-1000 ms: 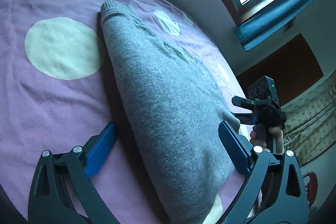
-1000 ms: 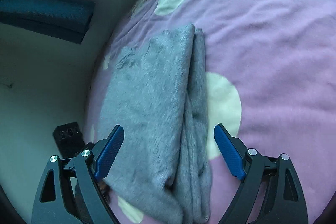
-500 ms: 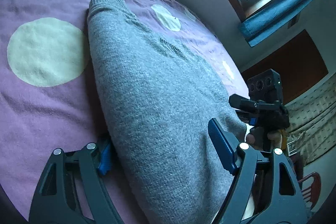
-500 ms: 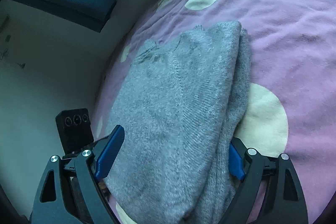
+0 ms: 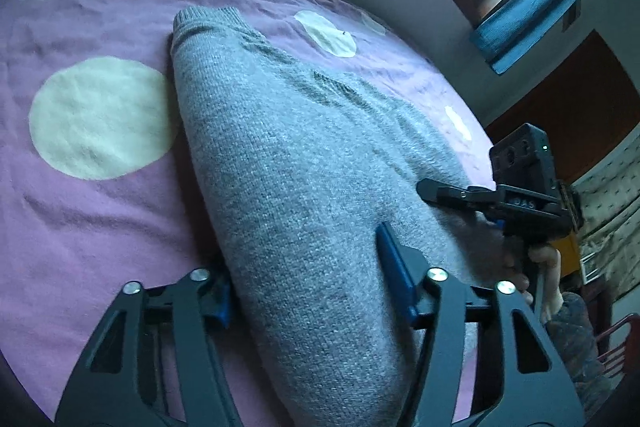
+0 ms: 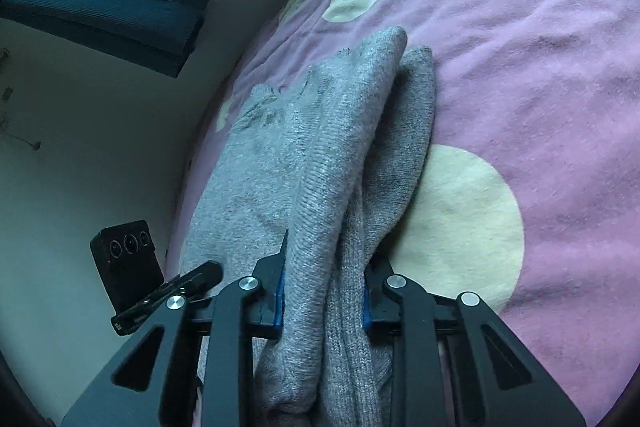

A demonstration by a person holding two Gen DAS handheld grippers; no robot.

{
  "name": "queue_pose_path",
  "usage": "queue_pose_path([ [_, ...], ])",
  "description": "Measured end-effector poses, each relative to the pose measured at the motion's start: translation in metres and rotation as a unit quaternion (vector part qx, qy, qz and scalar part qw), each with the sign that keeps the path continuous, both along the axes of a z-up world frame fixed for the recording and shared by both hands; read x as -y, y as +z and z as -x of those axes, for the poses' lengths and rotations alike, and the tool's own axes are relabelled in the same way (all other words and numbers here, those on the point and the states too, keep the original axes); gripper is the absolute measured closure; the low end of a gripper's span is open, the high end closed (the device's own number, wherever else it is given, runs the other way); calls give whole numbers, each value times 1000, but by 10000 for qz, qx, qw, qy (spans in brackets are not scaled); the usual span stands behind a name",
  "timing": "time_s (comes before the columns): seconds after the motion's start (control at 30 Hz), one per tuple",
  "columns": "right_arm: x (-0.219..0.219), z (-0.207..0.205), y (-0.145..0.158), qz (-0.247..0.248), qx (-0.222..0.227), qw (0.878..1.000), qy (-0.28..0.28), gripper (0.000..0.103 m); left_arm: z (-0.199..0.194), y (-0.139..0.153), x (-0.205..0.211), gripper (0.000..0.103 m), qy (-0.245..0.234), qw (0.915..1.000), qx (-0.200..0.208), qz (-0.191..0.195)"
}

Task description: Fold small clothes

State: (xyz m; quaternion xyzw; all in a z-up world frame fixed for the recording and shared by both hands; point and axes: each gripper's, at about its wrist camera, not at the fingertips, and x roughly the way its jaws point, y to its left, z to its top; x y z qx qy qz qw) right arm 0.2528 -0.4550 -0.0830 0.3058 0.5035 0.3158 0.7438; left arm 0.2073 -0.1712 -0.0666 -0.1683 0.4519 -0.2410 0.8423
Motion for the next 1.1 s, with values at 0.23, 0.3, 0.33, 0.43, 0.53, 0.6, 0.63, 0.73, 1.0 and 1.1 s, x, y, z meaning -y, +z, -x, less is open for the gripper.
queue_pose_path([
  [0.23,1,2,-1,-59,59,9999,-139,78,1,6,-3,68,148,9998,98,-27],
  [0.3,4,6,1,-16,105,9997,-204,78,3,11,-1,70,157,9995,199,-167],
  [0.33,3,8,3,12,138,9996,-246,78,2,13,1,71,160,9993,239,-218],
  [0.43,-2,11,11,81,267,9991,-319,78,1,20,0,73,178,9989,297,-310],
  [0.53,-11,12,22,49,413,9986,-324,79,0,29,-4,75,233,9980,399,-423],
  [0.6,-23,12,30,90,520,9983,-249,79,1,35,-9,76,288,9967,513,-560],
  [0.63,-28,11,32,122,560,9981,-215,79,1,39,-14,76,330,9961,549,-600],
  [0.73,-52,6,35,18,601,9981,-106,80,3,46,-31,77,493,9949,604,-641],
  [1.0,-109,-4,18,-154,494,9982,316,80,25,39,-93,77,988,9909,508,-759],
  [1.1,-112,-8,5,-120,345,9990,274,80,29,23,-108,76,1079,9920,309,-576],
])
